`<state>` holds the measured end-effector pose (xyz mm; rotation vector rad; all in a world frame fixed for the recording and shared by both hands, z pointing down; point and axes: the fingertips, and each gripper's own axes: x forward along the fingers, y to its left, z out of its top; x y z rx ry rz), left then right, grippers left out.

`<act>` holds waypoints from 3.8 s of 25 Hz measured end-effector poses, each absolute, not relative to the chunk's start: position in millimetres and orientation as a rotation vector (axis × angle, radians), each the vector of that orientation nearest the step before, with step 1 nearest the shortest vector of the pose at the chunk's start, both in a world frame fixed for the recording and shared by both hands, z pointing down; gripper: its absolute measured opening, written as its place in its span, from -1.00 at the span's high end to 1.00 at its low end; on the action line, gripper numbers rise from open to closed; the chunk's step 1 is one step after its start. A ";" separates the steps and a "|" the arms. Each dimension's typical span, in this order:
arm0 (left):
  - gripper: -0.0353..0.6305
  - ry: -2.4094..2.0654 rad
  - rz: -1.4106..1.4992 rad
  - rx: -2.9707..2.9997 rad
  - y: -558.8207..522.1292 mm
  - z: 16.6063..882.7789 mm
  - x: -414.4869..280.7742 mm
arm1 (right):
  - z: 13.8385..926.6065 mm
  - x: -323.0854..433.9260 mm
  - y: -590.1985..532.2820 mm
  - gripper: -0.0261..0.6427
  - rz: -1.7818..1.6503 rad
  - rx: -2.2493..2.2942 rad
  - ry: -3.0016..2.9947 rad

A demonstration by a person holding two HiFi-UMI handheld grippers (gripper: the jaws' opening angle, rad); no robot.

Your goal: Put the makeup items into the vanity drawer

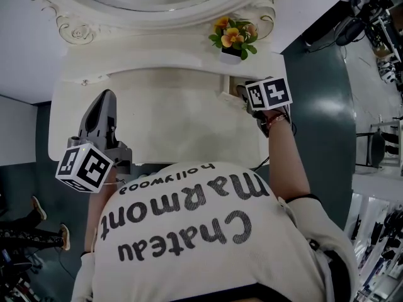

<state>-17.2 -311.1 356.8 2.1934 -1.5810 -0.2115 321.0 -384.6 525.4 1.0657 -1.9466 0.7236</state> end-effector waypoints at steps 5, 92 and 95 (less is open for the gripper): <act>0.87 -1.577 -0.215 2.191 -312.1 357.9 -16.2 | 526.8 319.4 -383.1 0.44 0.710 1.054 -1.939; 0.87 -1.271 -0.119 2.351 -240.5 366.8 -177.7 | 363.3 33.2 -266.5 0.79 0.611 1.740 -2.598; 0.87 -1.269 -0.128 2.351 -234.8 366.1 -177.1 | 365.9 30.8 -259.9 0.79 0.613 1.722 -2.588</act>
